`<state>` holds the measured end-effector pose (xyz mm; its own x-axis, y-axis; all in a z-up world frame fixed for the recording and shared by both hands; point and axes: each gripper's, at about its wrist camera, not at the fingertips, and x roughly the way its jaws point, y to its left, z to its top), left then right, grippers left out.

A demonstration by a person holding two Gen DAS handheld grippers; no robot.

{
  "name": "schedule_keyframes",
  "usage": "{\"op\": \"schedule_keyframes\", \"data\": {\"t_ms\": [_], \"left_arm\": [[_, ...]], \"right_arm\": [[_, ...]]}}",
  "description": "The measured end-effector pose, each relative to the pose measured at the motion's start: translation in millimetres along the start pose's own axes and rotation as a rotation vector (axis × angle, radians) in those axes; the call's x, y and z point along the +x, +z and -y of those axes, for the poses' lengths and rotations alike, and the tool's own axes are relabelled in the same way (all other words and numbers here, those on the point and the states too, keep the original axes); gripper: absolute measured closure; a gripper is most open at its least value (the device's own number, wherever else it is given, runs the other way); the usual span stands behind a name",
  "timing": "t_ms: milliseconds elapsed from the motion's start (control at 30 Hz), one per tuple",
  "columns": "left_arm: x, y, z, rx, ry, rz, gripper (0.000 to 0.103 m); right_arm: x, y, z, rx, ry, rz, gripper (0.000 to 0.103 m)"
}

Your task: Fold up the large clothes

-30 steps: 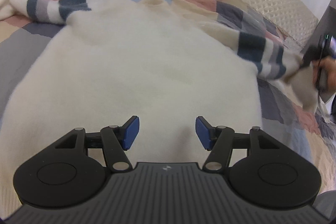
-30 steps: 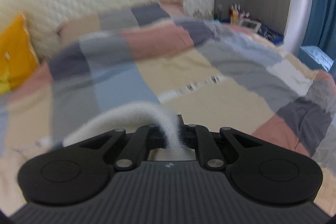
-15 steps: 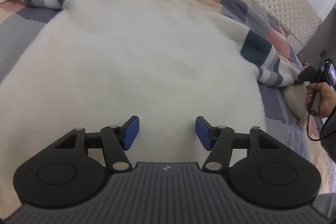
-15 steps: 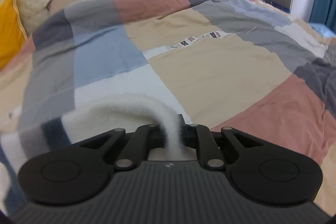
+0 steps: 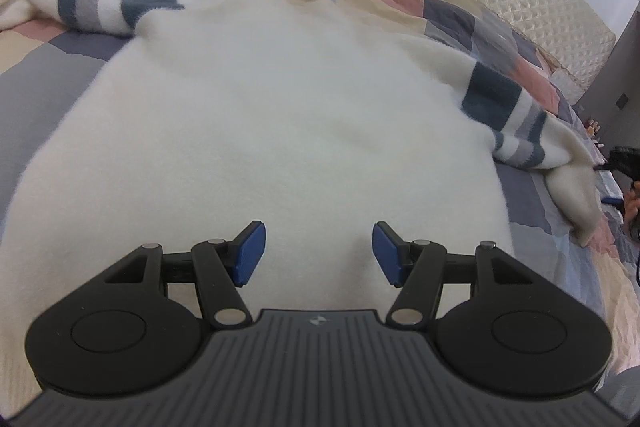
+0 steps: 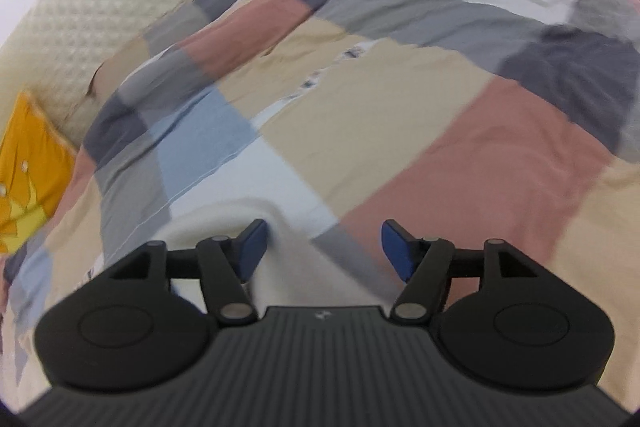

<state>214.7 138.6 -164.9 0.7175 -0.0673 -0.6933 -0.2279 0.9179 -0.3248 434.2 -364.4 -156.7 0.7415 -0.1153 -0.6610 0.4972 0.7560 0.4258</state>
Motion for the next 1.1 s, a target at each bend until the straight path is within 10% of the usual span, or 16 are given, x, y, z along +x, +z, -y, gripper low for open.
{"op": "schedule_keyframes", "data": {"t_ms": [233, 533, 1100], "left_arm": [[6, -1, -2, -0.008, 0.014, -0.01, 0.038], [15, -2, 1, 0.0, 0.023, -0.023, 0.038], [15, -3, 4, 0.005, 0.025, -0.02, 0.038]], "right_arm": [[-2, -4, 60, 0.227, 0.009, 0.081, 0.036], [6, -31, 85, 0.289, 0.049, -0.036, 0.035], [-29, -67, 70, -0.125, 0.227, -0.033, 0.035]]}}
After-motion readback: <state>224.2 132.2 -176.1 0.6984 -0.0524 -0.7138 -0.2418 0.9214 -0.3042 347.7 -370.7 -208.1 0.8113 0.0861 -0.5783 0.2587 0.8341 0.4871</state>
